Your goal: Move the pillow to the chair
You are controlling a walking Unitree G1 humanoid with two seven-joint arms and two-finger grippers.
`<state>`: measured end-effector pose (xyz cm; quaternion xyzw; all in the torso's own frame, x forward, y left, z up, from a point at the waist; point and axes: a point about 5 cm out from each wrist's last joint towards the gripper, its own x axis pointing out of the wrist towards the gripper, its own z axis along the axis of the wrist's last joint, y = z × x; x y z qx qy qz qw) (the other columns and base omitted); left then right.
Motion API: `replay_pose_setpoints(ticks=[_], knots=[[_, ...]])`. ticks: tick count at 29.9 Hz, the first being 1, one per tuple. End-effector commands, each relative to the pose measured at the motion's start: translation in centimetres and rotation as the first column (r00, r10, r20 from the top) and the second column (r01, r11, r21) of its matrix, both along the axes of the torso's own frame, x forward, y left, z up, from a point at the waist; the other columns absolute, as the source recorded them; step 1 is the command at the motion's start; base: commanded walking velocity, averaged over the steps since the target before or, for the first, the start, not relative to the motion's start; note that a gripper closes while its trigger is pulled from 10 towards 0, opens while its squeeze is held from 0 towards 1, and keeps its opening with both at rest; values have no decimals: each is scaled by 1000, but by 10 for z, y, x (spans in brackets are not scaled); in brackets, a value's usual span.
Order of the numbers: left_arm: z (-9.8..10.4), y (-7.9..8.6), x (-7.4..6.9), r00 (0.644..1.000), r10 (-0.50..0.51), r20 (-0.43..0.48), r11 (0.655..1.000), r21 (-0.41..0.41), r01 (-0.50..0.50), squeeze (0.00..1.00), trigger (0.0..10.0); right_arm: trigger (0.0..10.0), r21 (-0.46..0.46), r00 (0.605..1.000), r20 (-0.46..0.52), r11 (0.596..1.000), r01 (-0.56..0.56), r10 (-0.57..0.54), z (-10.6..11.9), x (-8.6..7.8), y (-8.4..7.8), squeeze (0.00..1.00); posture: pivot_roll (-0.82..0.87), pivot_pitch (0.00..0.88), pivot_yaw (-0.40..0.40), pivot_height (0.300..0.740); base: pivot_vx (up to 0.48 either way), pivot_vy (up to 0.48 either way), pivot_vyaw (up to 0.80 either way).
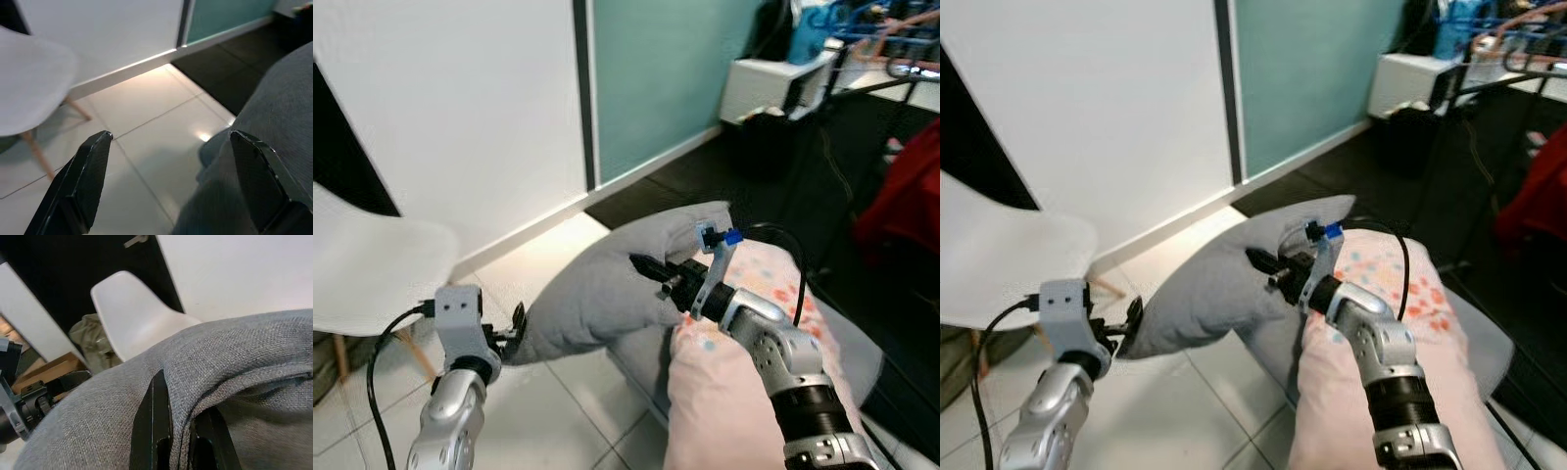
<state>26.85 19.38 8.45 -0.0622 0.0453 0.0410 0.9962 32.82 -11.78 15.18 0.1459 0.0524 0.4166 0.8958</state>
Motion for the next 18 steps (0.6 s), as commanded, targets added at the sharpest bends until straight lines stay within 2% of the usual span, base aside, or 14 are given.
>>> replay_pose_setpoints(ticks=[1, 7, 10, 17, 18], knots=[[-2, 4, -1, 1000, 8, -21, 1000, 9, -8, 0, 10000, 0, 39, 996, 77, 998, -42, 39, 17, -1, 8, 0, -121, 12, -27, 738, 0, 0, 794], [-1, 3, -1, 1000, 2, -19, 1000, 12, -2, 0, 10000, 0, 29, 996, 78, 998, -53, 50, 15, -2, 9, 0, -121, 12, -27, 738, 0, 0, 794], [0, 0, -1, 1000, -19, -12, 1000, -17, 19, 0, 10000, 0, 14, 995, 81, 998, -61, 60, 14, -3, 10, 0, -123, 13, -28, 738, 0, 0, 794], [1, -2, 0, 1000, -24, -6, 999, -21, 23, 0, 10000, 0, -8, 995, 81, 998, -61, 62, 12, -4, 9, 0, -123, 12, -30, 738, 0, -472, 794], [1, -1, 0, 1000, -7, -5, 1000, -23, 7, 0, 10000, 0, -13, 995, 82, 998, -59, 60, 12, -4, 8, 0, -125, 12, -30, 738, 0, 0, 794]])
